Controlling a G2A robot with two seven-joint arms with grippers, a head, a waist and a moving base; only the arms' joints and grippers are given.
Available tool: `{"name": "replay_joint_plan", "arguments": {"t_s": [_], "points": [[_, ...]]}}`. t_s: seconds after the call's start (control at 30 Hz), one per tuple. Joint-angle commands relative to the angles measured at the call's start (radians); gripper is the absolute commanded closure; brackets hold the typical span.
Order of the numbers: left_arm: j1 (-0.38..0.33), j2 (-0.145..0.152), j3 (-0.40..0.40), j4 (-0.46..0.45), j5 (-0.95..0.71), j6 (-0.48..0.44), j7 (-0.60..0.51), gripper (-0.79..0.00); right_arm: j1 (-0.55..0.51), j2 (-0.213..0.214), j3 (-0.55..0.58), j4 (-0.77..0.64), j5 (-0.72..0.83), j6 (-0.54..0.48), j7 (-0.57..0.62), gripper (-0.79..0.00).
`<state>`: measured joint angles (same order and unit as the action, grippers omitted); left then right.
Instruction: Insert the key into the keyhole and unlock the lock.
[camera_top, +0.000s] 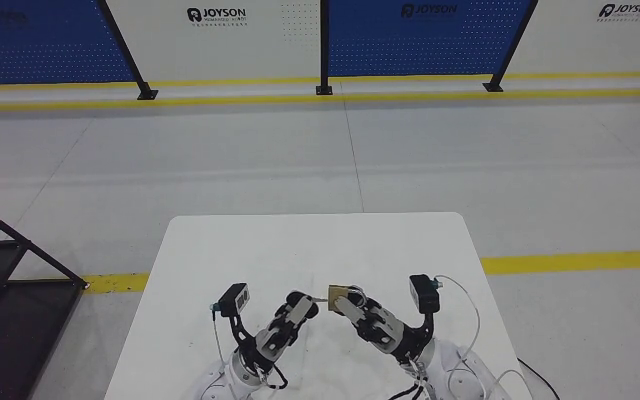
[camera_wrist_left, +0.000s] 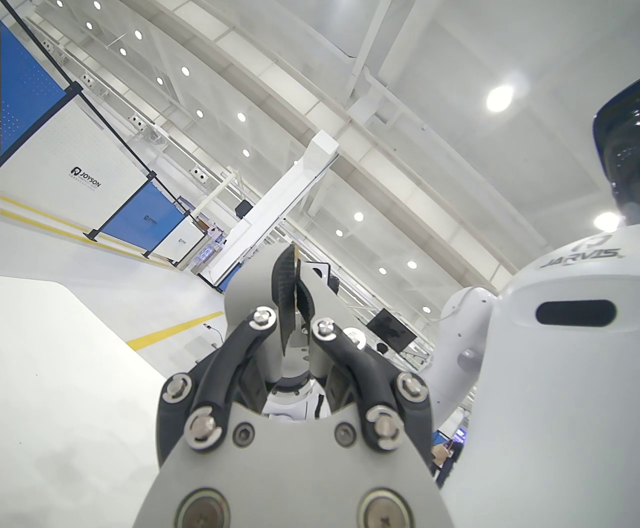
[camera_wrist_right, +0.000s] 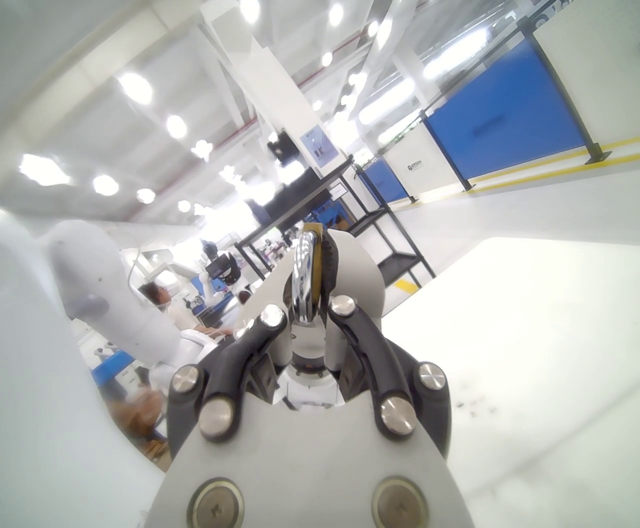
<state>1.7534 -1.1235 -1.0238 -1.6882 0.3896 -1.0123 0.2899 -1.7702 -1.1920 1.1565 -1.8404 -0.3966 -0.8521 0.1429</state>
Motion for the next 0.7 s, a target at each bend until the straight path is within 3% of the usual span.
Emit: {"name": "replay_joint_plan", "arguments": {"t_s": [0.0, 0.67], "points": [[-0.006, 0.005, 0.010, 0.006, 0.006, 0.000, 0.013, 0.000, 0.000, 0.001, -0.001, 0.000, -0.002, 0.001, 0.000, 0.000], [-0.049, 0.043, 0.080, 0.033, 0.078, 0.000, 0.153, 0.000, -0.005, 0.007, -0.018, -0.004, -0.045, 0.013, -0.031, 0.000]]}}
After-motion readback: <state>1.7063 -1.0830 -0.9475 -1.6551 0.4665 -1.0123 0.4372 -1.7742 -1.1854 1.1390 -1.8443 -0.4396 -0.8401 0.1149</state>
